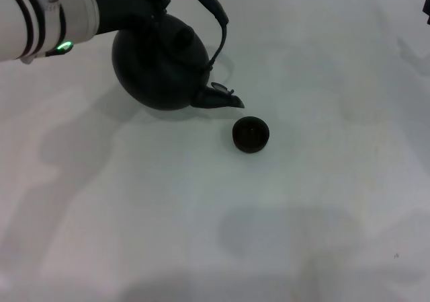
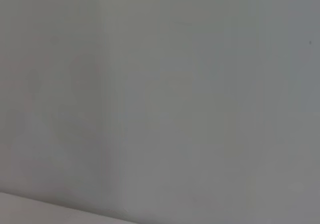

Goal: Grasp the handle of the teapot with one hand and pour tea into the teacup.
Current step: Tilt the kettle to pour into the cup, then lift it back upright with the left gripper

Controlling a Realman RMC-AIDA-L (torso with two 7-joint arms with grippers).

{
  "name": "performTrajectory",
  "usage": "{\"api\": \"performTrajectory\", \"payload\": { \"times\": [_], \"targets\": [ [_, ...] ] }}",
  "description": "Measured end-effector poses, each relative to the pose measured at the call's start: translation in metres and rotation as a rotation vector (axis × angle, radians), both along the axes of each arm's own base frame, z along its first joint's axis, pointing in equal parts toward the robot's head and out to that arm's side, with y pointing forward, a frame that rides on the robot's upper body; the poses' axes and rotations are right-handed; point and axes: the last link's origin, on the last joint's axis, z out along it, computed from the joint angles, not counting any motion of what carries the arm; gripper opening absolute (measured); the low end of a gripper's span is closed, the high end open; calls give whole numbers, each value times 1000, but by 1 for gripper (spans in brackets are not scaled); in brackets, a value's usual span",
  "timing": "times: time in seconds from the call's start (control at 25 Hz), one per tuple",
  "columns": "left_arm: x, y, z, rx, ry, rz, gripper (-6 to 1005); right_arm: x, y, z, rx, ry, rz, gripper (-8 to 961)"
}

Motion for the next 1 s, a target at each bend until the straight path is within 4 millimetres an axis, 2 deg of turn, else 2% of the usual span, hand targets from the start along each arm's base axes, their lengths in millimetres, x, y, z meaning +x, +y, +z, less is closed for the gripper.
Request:
{"api": "performTrajectory", "payload": {
  "times": [1.0],
  "targets": [
    [26, 5, -10, -88, 204, -63, 132, 1, -1, -2, 17, -3, 4, 860]
  ]
}}
